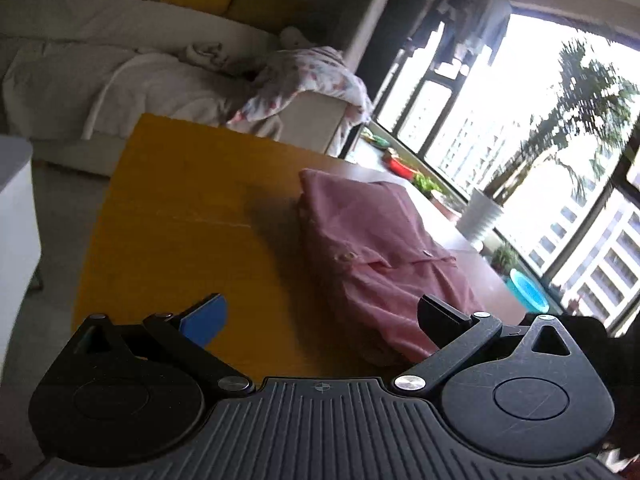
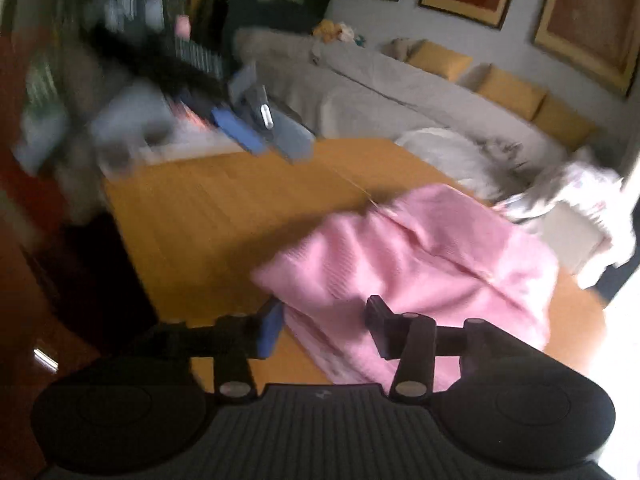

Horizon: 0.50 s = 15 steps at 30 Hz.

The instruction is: Fold clothes

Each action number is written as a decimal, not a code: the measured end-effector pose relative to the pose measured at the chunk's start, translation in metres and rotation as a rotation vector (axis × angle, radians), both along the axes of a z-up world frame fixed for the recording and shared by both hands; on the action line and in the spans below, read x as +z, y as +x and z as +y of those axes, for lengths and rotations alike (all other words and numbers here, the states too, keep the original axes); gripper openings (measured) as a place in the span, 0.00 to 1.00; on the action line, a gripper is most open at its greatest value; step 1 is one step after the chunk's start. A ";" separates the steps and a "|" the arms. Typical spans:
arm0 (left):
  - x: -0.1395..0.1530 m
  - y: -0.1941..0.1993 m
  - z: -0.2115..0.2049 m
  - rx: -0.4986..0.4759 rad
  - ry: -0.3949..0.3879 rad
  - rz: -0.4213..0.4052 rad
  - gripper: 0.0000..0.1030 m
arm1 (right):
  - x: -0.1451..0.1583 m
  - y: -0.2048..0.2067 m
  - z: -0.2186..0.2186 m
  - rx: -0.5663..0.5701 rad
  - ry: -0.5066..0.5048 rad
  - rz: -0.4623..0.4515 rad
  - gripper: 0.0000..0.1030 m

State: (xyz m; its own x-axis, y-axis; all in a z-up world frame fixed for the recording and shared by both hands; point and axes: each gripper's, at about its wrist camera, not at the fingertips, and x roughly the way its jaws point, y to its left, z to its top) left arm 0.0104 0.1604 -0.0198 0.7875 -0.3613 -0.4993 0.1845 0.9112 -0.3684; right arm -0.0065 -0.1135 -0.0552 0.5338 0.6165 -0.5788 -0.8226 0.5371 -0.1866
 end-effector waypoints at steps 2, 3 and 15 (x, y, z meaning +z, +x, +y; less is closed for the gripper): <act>0.005 0.001 -0.006 -0.021 0.025 -0.015 1.00 | 0.016 0.000 -0.012 -0.001 0.042 0.012 0.48; 0.008 0.000 -0.010 -0.041 0.029 -0.025 1.00 | 0.024 0.000 -0.018 -0.017 0.059 0.004 0.49; -0.014 0.043 -0.106 -0.286 0.447 -0.035 1.00 | -0.014 0.006 -0.041 -0.247 -0.093 -0.043 0.51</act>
